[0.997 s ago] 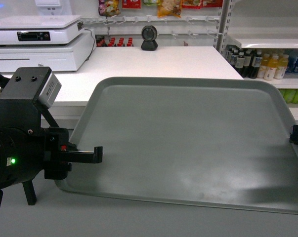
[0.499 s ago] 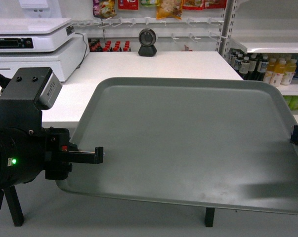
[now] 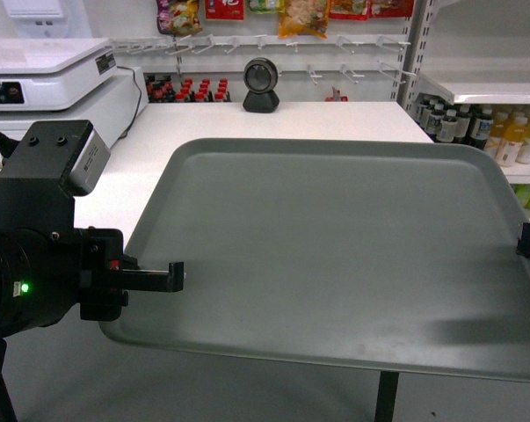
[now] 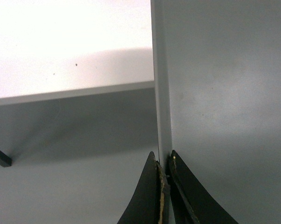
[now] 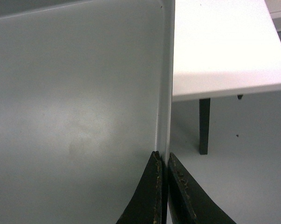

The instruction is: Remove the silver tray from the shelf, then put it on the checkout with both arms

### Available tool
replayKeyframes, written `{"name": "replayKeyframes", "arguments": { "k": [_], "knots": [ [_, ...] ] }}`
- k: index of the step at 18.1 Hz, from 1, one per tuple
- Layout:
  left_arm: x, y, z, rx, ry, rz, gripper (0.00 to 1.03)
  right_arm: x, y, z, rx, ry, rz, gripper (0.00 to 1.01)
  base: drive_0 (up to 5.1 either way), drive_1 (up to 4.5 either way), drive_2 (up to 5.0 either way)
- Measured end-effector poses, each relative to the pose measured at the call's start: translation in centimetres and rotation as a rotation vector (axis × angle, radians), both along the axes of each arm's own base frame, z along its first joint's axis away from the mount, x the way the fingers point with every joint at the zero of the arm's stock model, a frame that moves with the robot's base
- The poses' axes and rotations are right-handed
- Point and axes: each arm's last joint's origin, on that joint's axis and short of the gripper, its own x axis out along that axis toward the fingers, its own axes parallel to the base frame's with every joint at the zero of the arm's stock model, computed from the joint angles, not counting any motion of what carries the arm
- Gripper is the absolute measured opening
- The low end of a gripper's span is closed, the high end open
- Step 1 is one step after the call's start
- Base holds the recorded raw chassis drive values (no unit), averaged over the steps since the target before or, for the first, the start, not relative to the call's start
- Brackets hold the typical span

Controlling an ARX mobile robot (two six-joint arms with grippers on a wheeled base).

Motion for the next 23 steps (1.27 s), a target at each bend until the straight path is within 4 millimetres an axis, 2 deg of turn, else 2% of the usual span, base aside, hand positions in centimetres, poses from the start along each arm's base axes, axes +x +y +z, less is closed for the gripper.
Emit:
{"name": "replayKeyframes", "arguments": {
  "k": [15,20,21,22,23],
  "knots": [
    [0.0,0.0,0.0,0.000,-0.001,0.000,0.03,0.0,0.0,0.0,0.000,-0.002,0.000,0.02,0.0,4.19,-4.2],
    [0.1,0.0,0.2,-0.003,-0.011,0.001,0.03,0.1,0.0,0.1,0.000,-0.009,-0.001,0.02,0.0,0.00,0.0],
    [0.4,-0.7,0.1,0.043,0.101,0.084,0.03,0.0,-0.1,0.0,-0.006,0.022,0.054,0.02,0.0,0.00,0.0],
    [1.2,-1.2,-0.2,0.071,0.176,0.172,0.03,0.9,-0.1,-0.1,-0.016,0.046,0.137,0.02,0.0,0.00,0.0],
    [2.5,-1.7,-0.5,0.017,0.221,0.233,0.03,2.7,-0.2,-0.2,-0.046,0.033,0.206,0.02,0.0,0.00,0.0]
  ]
}}
